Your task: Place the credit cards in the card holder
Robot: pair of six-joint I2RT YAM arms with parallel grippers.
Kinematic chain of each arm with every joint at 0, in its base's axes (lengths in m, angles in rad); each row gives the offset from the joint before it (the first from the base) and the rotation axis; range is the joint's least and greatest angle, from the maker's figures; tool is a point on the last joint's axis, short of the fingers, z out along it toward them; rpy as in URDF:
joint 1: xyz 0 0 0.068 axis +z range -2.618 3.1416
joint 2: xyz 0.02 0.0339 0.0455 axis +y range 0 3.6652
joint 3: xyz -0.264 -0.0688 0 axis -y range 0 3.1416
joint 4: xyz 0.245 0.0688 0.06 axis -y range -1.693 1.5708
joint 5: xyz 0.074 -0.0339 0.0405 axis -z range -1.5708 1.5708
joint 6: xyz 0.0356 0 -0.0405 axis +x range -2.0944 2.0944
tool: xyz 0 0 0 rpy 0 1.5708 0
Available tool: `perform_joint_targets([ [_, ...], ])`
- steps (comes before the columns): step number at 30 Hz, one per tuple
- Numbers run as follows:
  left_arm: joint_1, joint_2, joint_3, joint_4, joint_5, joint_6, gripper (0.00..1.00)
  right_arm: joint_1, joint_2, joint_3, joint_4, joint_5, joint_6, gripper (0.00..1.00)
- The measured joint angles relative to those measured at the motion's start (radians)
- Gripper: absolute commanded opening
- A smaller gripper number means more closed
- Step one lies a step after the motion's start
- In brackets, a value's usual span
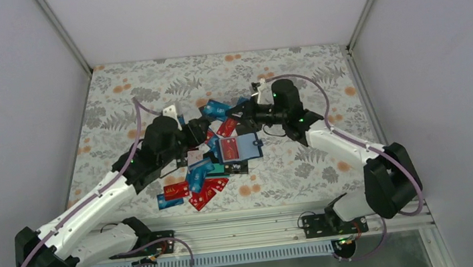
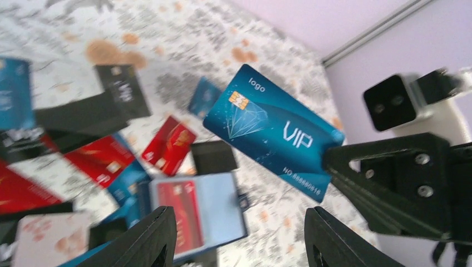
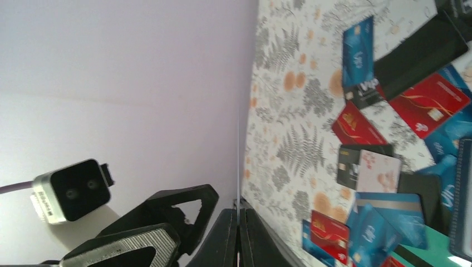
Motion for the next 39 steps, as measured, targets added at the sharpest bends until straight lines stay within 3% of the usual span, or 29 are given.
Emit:
perform_joint_targets([
  [6,0.0,0.028,0.033,0.167,0.029,0.003,0.58,-0.034,-0.074,-0.016,0.084,-0.003,0.121,0.04],
  [19,0.001,0.087,0.049,0.428,0.097,-0.026,0.46,-0.048,-0.154,-0.043,0.227,-0.002,0.299,0.04],
  [27,0.002,0.118,0.052,0.489,0.122,-0.057,0.33,-0.048,-0.162,-0.045,0.255,-0.003,0.327,0.04],
  [32,0.004,0.142,0.052,0.523,0.135,-0.077,0.17,-0.048,-0.165,-0.046,0.26,-0.003,0.328,0.04],
  [39,0.004,0.162,0.061,0.542,0.14,-0.099,0.14,-0.051,-0.173,-0.046,0.262,-0.003,0.327,0.04],
])
